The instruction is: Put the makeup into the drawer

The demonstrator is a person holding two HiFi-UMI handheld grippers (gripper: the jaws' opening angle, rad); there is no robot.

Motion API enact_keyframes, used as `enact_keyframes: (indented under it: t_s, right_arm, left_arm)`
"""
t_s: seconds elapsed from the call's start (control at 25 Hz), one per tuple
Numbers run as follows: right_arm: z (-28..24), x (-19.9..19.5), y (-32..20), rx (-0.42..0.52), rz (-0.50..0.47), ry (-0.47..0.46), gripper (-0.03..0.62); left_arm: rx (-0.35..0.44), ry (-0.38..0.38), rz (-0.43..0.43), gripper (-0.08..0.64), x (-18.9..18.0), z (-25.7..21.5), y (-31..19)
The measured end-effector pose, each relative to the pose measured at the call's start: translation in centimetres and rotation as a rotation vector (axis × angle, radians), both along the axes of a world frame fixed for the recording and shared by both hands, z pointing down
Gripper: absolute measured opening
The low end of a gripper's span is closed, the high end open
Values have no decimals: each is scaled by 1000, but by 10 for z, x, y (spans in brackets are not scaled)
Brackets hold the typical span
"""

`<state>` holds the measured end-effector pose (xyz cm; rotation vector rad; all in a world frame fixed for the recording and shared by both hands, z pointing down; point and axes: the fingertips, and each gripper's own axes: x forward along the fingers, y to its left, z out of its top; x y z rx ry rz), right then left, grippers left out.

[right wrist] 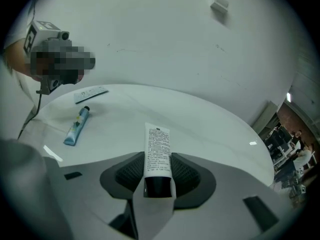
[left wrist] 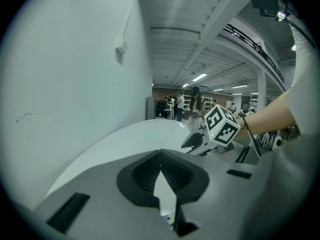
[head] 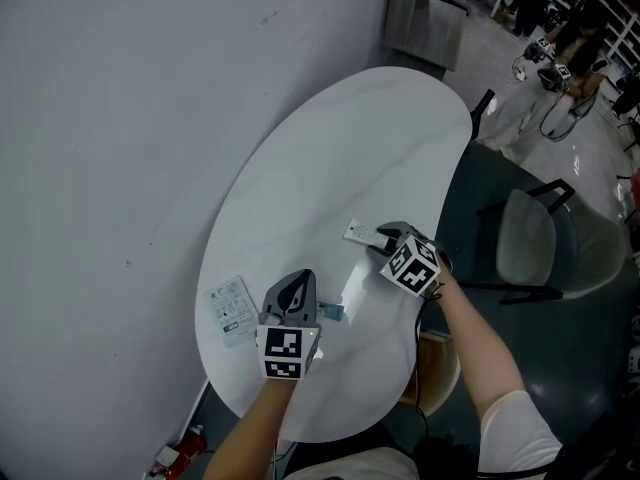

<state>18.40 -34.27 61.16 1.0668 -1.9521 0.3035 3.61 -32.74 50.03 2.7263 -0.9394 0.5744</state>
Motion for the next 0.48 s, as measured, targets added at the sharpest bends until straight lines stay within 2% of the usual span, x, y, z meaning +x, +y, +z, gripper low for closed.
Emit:
enact_keyframes:
  t_s: [0.48]
  right_arm:
    - [-52, -48, 71, 62, 90, -40, 179]
  left_arm:
    - [39, 10, 34, 40, -53, -32, 57]
